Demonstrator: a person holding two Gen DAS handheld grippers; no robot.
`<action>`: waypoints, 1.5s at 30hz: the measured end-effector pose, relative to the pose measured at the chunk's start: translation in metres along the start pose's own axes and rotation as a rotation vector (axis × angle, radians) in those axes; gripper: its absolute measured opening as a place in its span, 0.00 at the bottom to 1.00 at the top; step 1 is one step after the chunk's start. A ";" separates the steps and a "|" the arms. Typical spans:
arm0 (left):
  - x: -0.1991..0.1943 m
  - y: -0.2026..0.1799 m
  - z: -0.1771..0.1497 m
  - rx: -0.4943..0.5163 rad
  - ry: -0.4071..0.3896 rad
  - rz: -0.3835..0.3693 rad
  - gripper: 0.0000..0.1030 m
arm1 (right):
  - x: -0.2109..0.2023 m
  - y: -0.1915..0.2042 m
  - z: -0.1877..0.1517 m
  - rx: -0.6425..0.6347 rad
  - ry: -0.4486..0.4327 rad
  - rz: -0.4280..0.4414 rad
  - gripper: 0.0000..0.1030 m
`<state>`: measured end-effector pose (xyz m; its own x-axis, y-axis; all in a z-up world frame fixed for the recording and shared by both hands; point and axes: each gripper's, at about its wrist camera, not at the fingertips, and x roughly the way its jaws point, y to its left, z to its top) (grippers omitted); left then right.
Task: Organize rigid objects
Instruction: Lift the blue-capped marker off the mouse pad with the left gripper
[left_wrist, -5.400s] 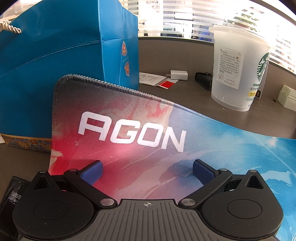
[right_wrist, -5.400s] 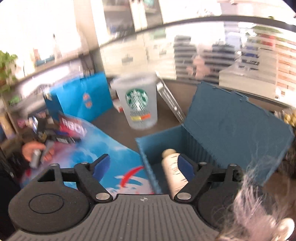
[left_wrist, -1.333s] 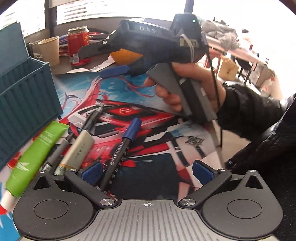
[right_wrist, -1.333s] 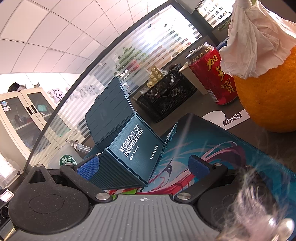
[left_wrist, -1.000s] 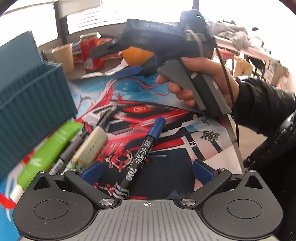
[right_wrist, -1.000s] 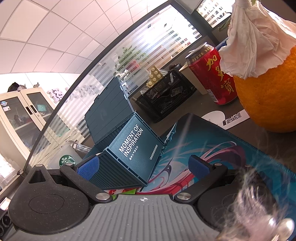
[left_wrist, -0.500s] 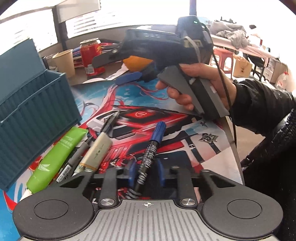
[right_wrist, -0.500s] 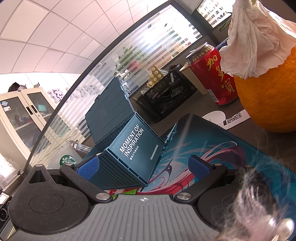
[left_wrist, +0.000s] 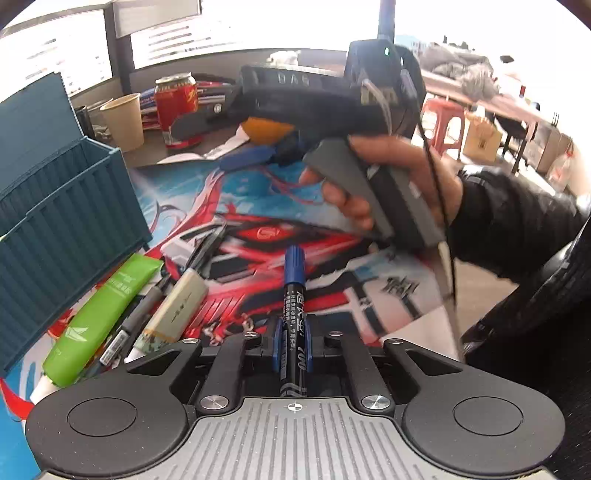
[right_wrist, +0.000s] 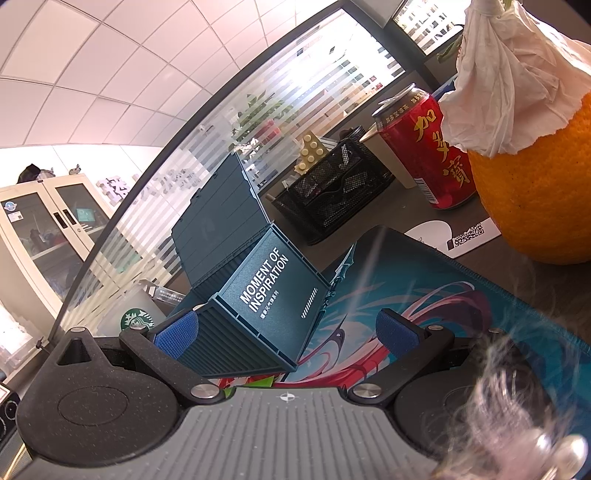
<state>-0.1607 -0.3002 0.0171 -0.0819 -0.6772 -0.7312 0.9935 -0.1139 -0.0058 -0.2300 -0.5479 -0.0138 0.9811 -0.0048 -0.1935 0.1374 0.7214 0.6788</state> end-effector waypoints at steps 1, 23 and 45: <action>-0.002 0.001 0.002 -0.013 -0.009 -0.012 0.10 | 0.000 0.000 0.000 0.000 0.000 0.000 1.00; -0.040 0.007 0.035 -0.016 -0.093 0.011 0.08 | 0.000 0.002 0.000 0.003 -0.004 0.014 1.00; -0.005 0.000 -0.006 0.026 -0.037 0.008 0.27 | 0.004 0.000 -0.002 -0.001 0.004 0.005 1.00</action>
<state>-0.1601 -0.2922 0.0167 -0.0776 -0.7042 -0.7058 0.9918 -0.1268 0.0175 -0.2261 -0.5466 -0.0154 0.9811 0.0015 -0.1933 0.1326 0.7224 0.6786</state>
